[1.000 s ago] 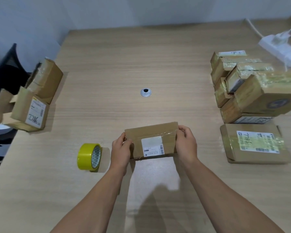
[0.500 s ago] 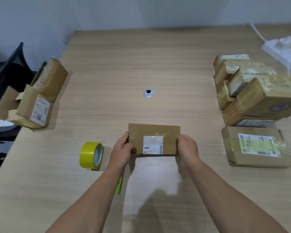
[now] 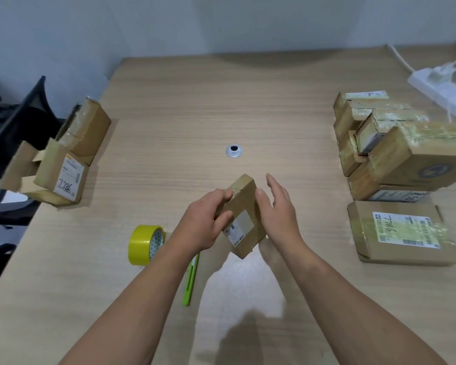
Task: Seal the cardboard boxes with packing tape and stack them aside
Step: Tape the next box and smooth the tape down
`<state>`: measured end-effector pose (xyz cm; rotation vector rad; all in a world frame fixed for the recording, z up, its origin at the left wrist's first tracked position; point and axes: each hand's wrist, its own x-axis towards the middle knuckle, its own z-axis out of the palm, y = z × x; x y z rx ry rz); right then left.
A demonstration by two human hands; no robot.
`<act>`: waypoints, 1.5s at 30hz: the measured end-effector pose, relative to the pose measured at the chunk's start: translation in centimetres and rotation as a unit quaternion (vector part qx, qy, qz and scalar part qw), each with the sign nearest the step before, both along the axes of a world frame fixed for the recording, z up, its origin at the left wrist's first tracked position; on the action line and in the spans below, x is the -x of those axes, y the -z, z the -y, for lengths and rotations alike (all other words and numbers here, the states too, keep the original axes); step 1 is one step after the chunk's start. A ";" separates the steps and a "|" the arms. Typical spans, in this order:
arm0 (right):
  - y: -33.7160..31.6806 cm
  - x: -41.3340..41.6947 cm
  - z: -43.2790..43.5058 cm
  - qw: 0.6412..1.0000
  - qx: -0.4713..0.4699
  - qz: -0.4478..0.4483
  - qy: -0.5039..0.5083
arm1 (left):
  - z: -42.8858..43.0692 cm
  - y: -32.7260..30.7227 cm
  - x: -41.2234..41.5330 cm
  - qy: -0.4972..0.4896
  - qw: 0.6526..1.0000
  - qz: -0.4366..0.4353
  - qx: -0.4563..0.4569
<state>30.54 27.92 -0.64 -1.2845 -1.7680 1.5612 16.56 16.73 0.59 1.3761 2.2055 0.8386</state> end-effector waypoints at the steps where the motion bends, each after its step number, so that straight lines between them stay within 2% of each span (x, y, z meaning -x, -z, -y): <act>1: -0.8 0.4 -0.3 0.999 -0.020 -0.015 -0.025 | 0.0 0.0 -0.2 0.018 1.000 -0.006 -0.010; 5: -2.6 1.2 -0.4 0.997 0.001 -0.056 -0.058 | -0.1 0.3 -0.4 0.058 0.997 -0.028 -0.043; 8: -2.5 1.7 0.3 0.998 0.018 -0.052 -0.021 | -0.1 0.5 -0.7 -0.007 0.995 -0.025 -0.100; 9: -2.3 1.9 0.7 0.999 0.011 -0.040 -0.009 | -0.1 0.5 -1.1 -0.052 0.992 0.000 -0.119; 11: -2.0 2.4 1.5 1.000 -0.006 -0.020 0.002 | -0.4 0.5 -2.2 -0.150 0.973 0.106 -0.138; 13: -1.5 2.9 2.1 1.000 -0.021 -0.007 0.011 | -0.8 0.6 -3.3 -0.229 0.931 0.238 -0.157; 15: -1.4 3.2 2.4 0.999 -0.025 -0.007 0.022 | -1.3 0.5 -3.7 -0.289 0.893 0.301 -0.166; 21: -1.6 3.5 2.4 0.997 -0.067 0.023 0.035 | -2.3 0.8 -3.7 -0.327 0.892 0.264 -0.166; 29: -1.8 3.9 1.9 0.995 -0.081 0.043 0.035 | -3.3 0.5 -3.2 -0.375 0.868 0.282 -0.160; 38: -1.8 4.1 2.6 0.997 -0.062 0.049 0.021 | -3.5 0.5 -2.8 -0.346 0.902 0.216 -0.139; 45: -1.8 4.3 2.1 0.997 -0.048 0.056 0.030 | -3.9 0.7 -2.3 -0.374 0.883 0.245 -0.143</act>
